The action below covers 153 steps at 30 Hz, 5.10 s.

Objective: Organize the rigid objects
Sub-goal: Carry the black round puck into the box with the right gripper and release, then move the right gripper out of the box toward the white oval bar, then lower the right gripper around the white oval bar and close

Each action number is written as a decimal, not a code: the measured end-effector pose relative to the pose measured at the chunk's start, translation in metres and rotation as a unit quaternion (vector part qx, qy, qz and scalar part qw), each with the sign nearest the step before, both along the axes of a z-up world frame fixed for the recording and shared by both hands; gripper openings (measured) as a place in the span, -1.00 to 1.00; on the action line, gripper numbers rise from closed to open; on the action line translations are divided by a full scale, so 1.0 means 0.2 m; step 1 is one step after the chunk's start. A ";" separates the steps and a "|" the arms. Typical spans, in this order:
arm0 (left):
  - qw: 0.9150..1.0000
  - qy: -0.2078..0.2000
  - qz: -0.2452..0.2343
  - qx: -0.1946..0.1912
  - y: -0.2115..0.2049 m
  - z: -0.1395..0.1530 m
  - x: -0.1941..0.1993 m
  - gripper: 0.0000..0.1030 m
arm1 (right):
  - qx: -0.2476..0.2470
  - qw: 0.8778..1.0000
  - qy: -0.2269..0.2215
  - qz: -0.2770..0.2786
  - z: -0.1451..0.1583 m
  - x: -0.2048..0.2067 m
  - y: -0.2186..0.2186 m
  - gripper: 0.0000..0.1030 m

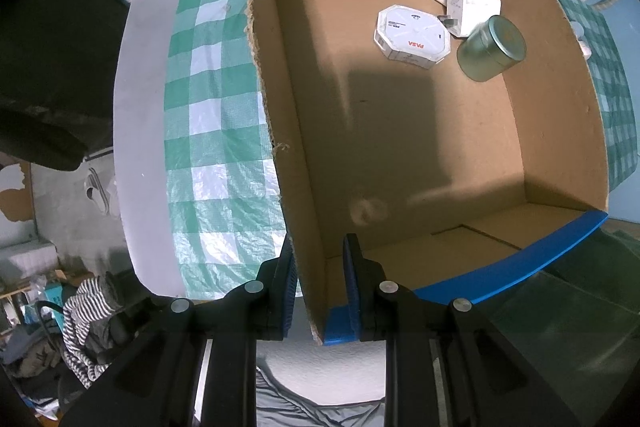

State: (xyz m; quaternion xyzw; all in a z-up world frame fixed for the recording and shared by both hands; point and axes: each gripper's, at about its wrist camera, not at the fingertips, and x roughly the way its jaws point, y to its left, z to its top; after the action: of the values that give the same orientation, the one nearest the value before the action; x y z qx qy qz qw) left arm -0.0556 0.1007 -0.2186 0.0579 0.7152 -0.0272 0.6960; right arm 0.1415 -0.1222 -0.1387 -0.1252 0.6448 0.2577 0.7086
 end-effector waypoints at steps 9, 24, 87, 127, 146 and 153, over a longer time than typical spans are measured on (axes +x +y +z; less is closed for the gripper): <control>1.000 0.000 0.000 -0.005 0.02 -0.01 -0.01 -0.57 | 0.006 0.999 -0.001 0.037 -0.01 0.01 0.23 0.20; 1.000 -0.002 0.001 -0.005 0.05 -0.02 -0.02 -0.57 | -0.019 0.997 0.029 0.063 -0.26 0.01 0.52 0.20; 1.000 -0.001 -0.018 0.005 0.04 0.02 -0.06 -0.57 | -0.048 0.993 0.013 -0.103 -0.21 -0.01 -0.36 0.33; 1.000 0.002 -0.014 0.009 0.04 0.02 -0.06 -0.57 | -0.109 0.947 0.112 -0.282 -0.78 -0.22 -0.91 0.33; 1.000 0.005 -0.014 0.008 0.04 0.00 -0.06 -0.57 | -0.081 0.963 0.096 -0.239 -0.76 -0.17 -0.84 -0.51; 1.000 0.005 -0.013 0.009 0.04 0.00 -0.06 -0.57 | -0.072 0.973 0.089 -0.202 -0.65 -0.21 -0.77 -0.51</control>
State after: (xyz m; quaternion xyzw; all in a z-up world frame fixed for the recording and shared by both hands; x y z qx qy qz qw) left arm -0.0685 0.1081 -0.2191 0.0735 0.7180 -0.0303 0.6915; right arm 0.0988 -0.2761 -0.2681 -0.0194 0.7344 0.0723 0.6746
